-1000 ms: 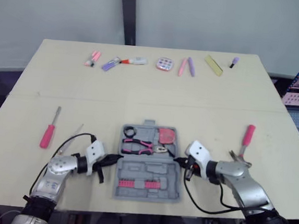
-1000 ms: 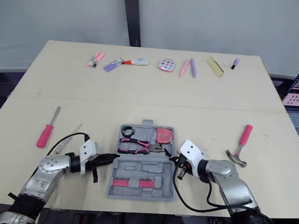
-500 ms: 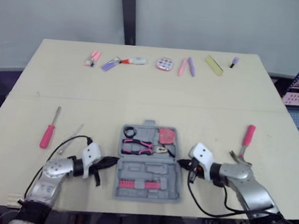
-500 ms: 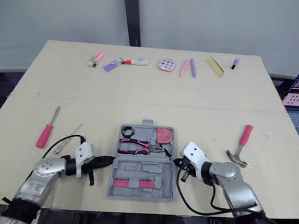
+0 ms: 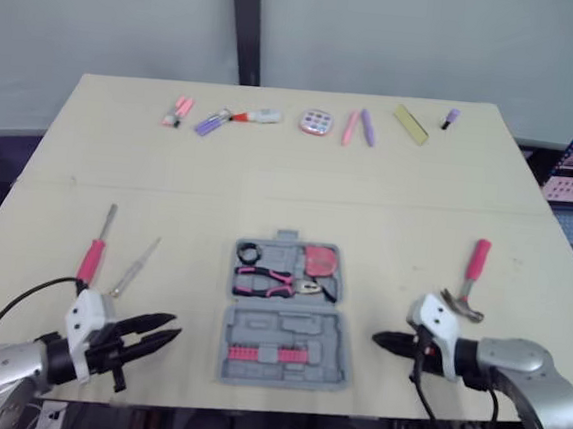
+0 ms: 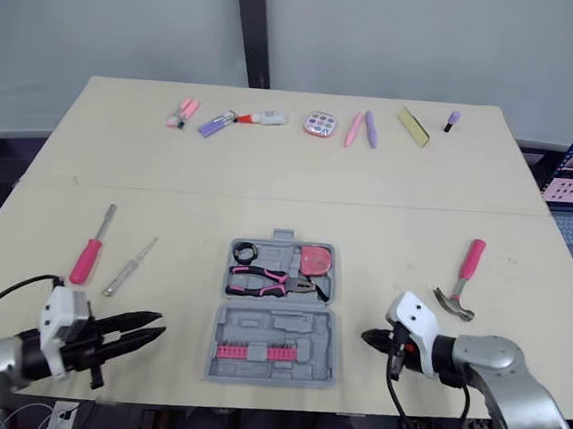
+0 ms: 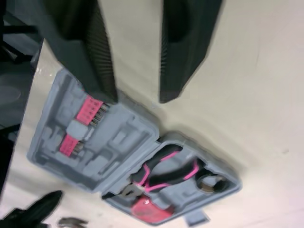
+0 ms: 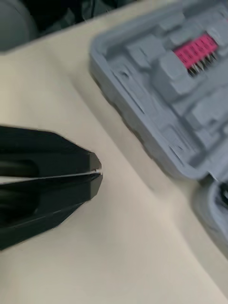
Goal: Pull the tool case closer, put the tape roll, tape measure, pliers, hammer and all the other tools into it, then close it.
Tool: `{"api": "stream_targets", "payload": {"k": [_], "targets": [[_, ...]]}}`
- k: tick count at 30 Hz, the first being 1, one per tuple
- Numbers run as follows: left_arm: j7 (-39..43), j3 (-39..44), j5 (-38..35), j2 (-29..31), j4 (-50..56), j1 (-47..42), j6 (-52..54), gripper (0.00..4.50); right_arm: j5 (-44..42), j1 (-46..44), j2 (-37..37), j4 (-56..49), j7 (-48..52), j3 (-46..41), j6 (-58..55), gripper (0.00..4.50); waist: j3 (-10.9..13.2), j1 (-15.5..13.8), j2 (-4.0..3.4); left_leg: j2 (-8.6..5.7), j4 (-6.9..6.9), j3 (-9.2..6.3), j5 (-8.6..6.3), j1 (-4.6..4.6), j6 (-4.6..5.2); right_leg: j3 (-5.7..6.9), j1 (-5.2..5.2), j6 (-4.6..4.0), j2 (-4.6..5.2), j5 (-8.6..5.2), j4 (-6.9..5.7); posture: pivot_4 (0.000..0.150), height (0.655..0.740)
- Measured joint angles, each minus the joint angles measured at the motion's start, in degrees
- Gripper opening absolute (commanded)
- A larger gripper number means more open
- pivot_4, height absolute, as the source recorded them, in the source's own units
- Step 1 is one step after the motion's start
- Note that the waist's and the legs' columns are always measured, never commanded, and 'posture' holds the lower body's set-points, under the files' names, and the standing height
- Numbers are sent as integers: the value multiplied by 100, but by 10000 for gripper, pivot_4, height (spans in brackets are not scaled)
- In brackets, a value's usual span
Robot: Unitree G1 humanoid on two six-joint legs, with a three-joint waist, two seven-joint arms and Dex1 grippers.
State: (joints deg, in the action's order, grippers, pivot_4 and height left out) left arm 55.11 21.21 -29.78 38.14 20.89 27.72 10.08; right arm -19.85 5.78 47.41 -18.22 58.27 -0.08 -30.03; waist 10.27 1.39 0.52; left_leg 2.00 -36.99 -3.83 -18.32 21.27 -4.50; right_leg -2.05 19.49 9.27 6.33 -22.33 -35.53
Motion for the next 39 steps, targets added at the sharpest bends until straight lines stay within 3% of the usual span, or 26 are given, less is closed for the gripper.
{"api": "stream_targets", "payload": {"k": [3,4,6,7,14,32,39], "targets": [[-35,146,-34,-241,273,499,-43,42578,-294,369,240,-405,235,-183,-91,28045,1,-1,1,0,-1,2,-10,-5,18,-2,-7,1,-2,1,4,1500,7400],[-41,155,-34,-327,336,607,-79,45000,-369,458,296,-477,289,-251,-112,32941,1,-9,2,0,-1,2,-10,-5,18,-2,-7,1,-1,1,5,1500,7400],[-41,205,-32,-461,388,813,-196,45000,-493,641,433,-601,430,-332,-129,42660,1,-19,2,-1,0,2,-11,-4,18,-2,-8,1,-1,1,8,1500,7400],[-31,254,-29,-556,414,954,-302,45000,-588,785,525,-685,554,-378,-132,44263,1,-24,2,-1,1,2,-12,-3,16,-2,-7,1,-2,0,13,1500,7400],[235,318,-38,-761,439,1485,-692,45000,-701,1050,675,-733,848,-482,20,44263,1,-74,6,-1,-5,6,-15,-4,19,-4,-10,0,-2,1,18,1500,7400],[171,362,-30,-708,360,1347,-889,45000,-590,852,541,-609,773,-409,375,44263,1,-131,6,-1,-5,6,-14,-3,16,-4,-9,1,-3,1,19,1500,7400],[-1398,1107,-839,-687,1067,1181,734,45000,-752,791,-209,-598,909,-829,1825,44263,5,-123,12,-1,-6,3,-13,-5,14,-5,-13,6,-3,4,15,1500,7400]]}}
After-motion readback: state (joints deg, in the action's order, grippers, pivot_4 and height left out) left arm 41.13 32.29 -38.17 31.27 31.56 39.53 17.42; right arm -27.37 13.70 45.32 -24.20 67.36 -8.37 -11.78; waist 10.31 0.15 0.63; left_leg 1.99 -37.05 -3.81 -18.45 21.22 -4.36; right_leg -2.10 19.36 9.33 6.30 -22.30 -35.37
